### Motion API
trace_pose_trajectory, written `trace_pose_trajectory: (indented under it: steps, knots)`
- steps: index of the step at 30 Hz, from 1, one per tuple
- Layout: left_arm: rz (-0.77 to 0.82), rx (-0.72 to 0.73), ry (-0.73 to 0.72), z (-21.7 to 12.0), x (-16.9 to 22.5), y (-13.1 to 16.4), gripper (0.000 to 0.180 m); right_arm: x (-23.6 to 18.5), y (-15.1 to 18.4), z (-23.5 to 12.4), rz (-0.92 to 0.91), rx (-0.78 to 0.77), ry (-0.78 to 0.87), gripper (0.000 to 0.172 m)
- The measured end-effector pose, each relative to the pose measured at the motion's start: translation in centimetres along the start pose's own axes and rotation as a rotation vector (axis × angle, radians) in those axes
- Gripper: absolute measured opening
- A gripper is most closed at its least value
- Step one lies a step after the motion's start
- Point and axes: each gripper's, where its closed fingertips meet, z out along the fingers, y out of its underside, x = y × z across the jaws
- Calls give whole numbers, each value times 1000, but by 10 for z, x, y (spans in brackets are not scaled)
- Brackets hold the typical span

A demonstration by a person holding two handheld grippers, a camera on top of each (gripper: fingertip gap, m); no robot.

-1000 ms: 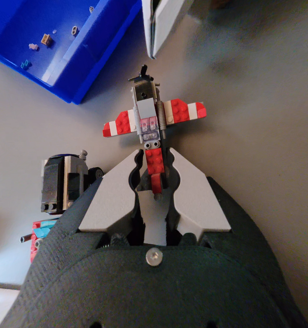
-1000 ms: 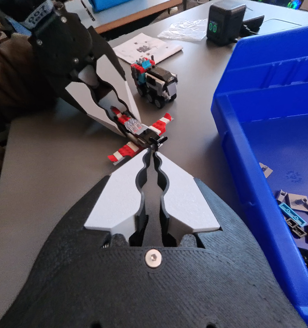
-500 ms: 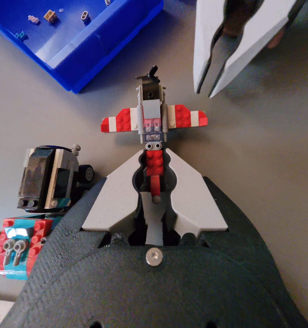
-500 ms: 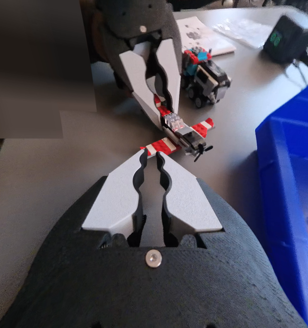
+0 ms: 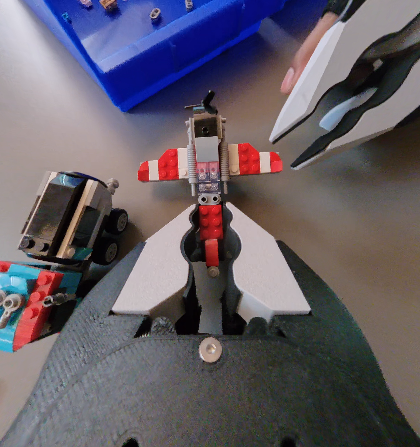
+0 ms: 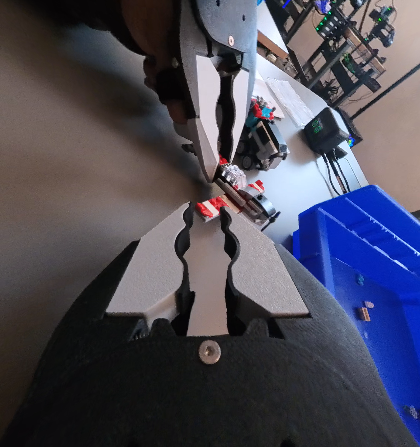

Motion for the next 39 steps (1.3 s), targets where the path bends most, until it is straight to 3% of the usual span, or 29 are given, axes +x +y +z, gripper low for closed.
trace_pose_trajectory:
  steps: [7,12,19,23,27,34,39]
  knots:
    - [-71,35,-32,-2,2,-2,18,7,-5,2,101,-70,142,24]
    - [-80,64,-32,-5,2,-4,18,8,3,6,171,-124,151,24]
    - [-20,122,18,-11,5,-13,20,15,-8,-3,339,23,42,25]
    - [-68,124,39,-11,2,-12,18,16,-8,-6,402,69,-16,25]
    - [-109,138,68,-10,3,-12,18,20,-8,-9,562,95,-70,27]
    - [-5,200,50,-13,10,-23,18,27,-4,-11,973,140,-173,39]
    - [91,253,49,-15,19,-32,18,22,-7,-7,1112,152,-230,39]
